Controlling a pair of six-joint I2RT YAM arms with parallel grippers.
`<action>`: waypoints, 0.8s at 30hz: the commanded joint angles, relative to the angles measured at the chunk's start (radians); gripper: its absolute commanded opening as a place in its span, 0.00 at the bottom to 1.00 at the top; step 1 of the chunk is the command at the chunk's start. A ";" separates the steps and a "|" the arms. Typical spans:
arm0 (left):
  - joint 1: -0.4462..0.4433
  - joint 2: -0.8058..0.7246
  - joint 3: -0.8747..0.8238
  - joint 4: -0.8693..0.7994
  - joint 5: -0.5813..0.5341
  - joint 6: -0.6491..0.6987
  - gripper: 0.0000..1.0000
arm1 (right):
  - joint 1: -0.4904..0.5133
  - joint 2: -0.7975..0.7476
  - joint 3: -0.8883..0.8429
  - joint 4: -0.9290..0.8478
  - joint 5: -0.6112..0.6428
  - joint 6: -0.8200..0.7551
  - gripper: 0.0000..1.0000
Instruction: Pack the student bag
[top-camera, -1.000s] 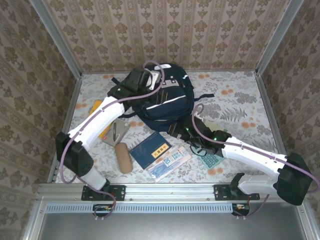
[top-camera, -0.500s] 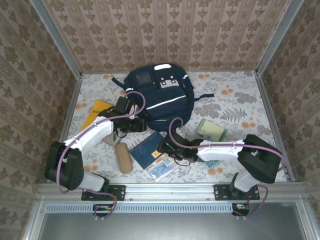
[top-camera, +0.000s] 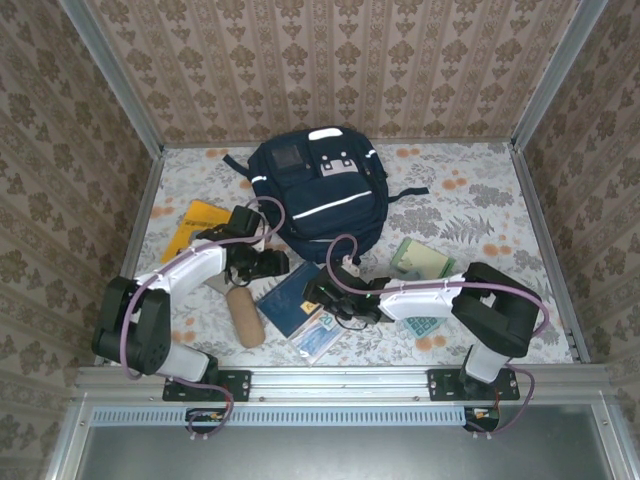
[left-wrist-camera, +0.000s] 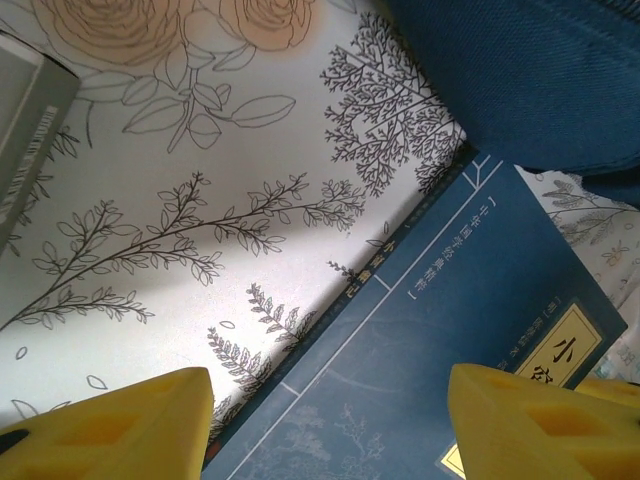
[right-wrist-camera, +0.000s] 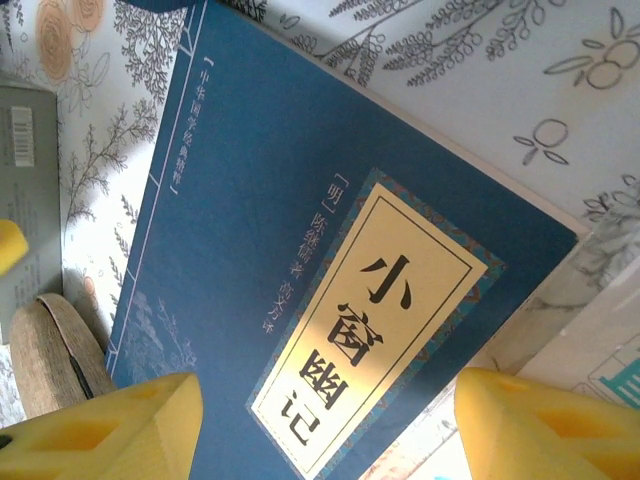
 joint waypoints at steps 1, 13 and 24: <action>0.003 0.031 -0.014 0.030 0.039 -0.029 0.64 | -0.030 0.041 0.021 0.009 0.016 -0.016 0.68; 0.000 0.087 -0.025 0.019 0.070 -0.057 0.64 | -0.157 0.119 0.132 -0.015 -0.086 -0.180 0.64; -0.005 0.100 -0.032 -0.020 0.026 -0.051 0.65 | -0.075 0.056 0.189 -0.168 -0.086 -0.114 0.64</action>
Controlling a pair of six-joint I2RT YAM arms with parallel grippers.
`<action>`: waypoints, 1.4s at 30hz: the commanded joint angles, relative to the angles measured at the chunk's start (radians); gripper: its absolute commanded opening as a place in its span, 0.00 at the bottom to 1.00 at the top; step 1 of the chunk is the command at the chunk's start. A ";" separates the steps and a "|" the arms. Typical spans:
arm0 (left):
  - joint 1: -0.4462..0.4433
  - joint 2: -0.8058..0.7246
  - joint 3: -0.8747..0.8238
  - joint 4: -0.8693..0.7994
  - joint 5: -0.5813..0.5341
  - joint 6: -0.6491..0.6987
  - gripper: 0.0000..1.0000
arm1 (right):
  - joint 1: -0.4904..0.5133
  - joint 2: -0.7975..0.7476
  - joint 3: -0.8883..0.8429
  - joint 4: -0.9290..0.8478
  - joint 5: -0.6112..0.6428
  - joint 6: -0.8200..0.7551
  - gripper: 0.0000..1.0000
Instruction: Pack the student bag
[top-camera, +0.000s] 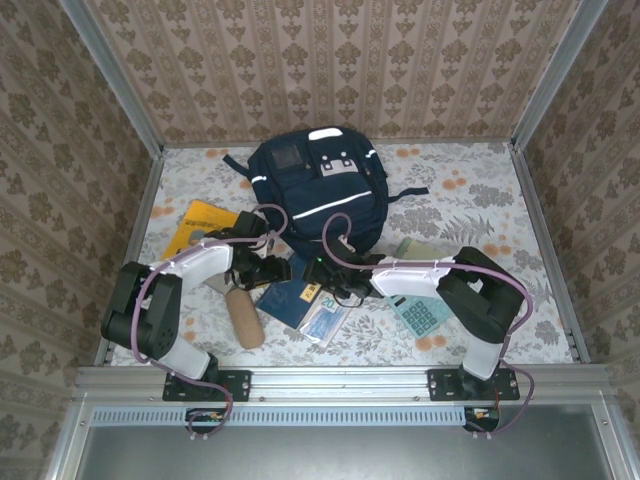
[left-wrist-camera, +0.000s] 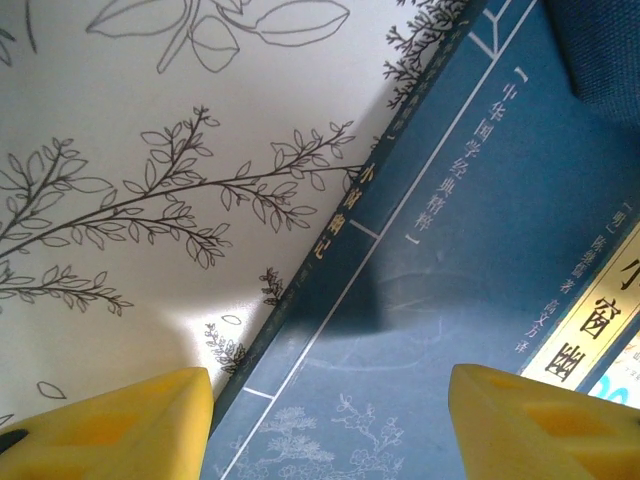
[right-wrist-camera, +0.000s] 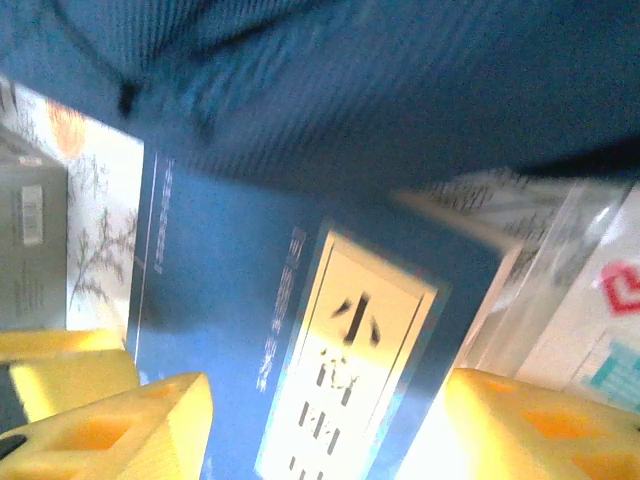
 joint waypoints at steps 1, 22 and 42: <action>-0.004 0.015 -0.016 -0.023 -0.004 -0.011 0.65 | 0.046 -0.043 0.025 -0.071 0.017 0.057 0.63; -0.031 0.012 -0.047 0.146 0.361 -0.020 0.63 | 0.016 0.073 -0.013 0.053 -0.043 0.104 0.60; -0.019 -0.129 -0.041 0.190 0.602 -0.091 0.57 | 0.007 0.066 -0.053 0.134 -0.068 0.107 0.51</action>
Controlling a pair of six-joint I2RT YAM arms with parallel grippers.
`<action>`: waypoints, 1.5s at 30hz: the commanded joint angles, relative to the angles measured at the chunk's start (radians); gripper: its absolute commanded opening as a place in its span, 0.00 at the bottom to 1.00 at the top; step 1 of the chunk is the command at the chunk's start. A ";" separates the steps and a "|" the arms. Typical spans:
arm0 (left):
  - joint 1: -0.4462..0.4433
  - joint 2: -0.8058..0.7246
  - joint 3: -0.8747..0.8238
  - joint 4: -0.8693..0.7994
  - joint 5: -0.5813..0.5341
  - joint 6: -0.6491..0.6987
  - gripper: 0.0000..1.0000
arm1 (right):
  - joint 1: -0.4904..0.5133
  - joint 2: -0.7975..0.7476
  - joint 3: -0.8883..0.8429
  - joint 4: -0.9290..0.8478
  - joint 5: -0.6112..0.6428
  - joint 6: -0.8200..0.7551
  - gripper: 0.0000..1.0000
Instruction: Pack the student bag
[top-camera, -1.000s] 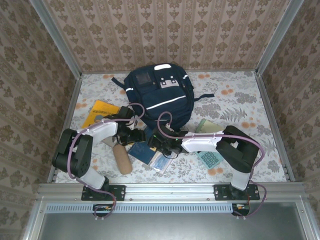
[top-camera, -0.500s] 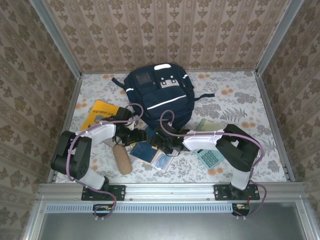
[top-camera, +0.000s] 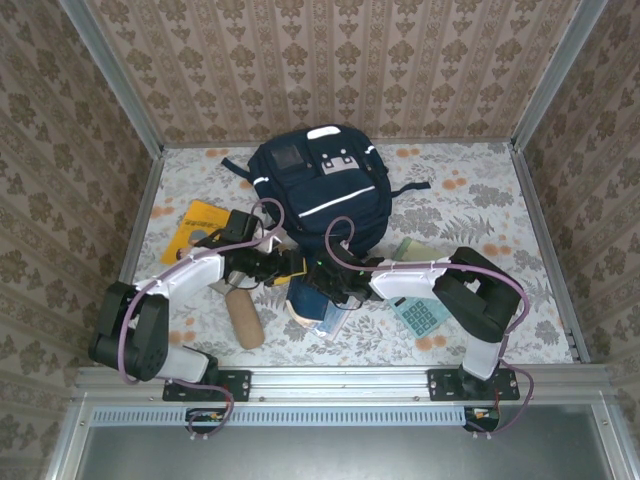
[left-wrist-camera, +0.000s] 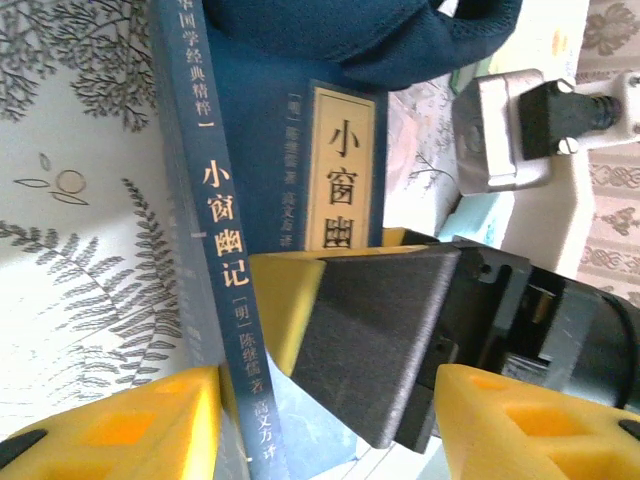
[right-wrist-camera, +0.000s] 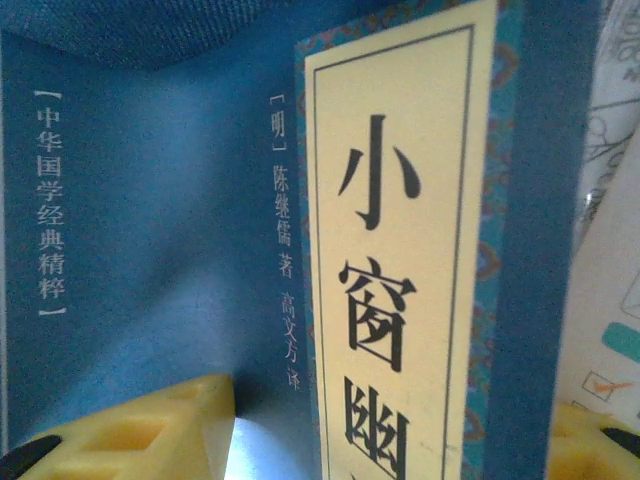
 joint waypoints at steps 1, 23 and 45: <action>-0.020 0.007 0.022 0.000 0.134 0.002 0.57 | 0.011 0.045 -0.023 0.071 -0.014 -0.011 0.52; -0.112 0.087 0.177 -0.317 -0.237 0.177 0.09 | 0.011 0.005 -0.055 0.095 -0.019 -0.015 0.58; -0.013 -0.167 0.299 -0.079 0.003 -0.096 0.00 | -0.176 -0.437 -0.235 0.327 -0.231 -0.161 1.00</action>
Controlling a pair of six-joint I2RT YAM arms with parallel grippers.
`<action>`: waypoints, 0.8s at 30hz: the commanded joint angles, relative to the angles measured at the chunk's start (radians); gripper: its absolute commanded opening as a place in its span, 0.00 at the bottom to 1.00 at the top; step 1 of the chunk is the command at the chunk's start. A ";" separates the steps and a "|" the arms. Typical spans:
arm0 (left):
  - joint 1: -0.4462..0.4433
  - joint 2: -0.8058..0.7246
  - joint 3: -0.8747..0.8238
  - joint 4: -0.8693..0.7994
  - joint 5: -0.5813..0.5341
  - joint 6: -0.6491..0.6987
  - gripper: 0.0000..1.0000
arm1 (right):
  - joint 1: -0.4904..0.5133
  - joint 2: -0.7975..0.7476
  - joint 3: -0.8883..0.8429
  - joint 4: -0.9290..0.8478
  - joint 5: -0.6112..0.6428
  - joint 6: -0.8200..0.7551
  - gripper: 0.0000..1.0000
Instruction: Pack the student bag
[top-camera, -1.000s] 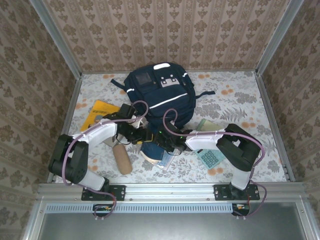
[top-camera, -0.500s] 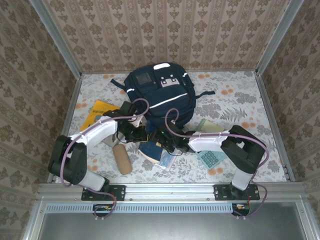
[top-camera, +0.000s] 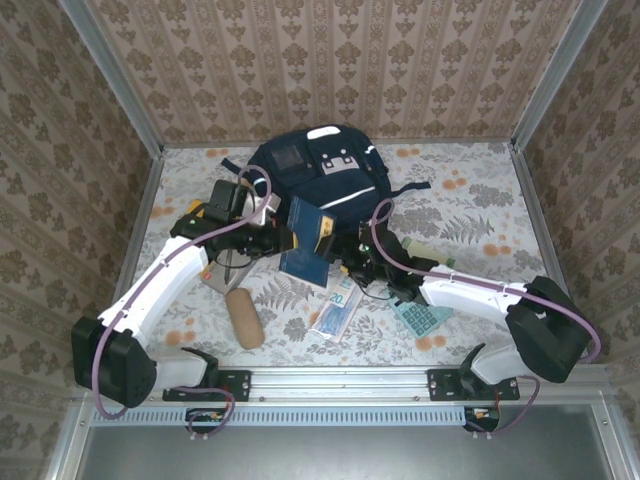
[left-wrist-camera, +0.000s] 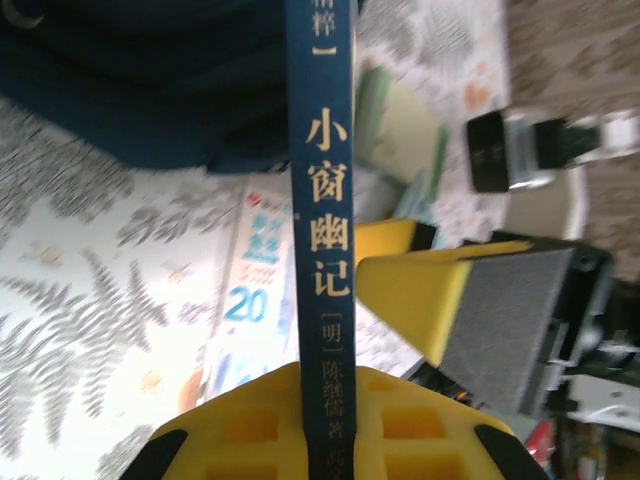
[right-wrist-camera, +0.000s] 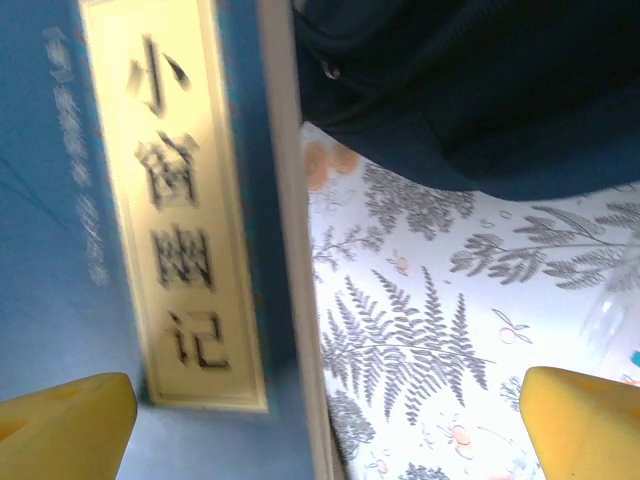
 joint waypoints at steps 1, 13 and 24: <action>0.008 -0.020 -0.015 0.227 0.116 -0.132 0.00 | -0.033 -0.042 -0.020 0.166 -0.137 -0.027 1.00; 0.002 0.015 -0.068 0.515 0.268 -0.312 0.00 | -0.158 0.094 -0.046 0.645 -0.412 0.145 1.00; 0.005 0.047 -0.038 0.357 0.302 -0.193 0.00 | -0.240 0.116 -0.055 0.782 -0.561 0.200 0.54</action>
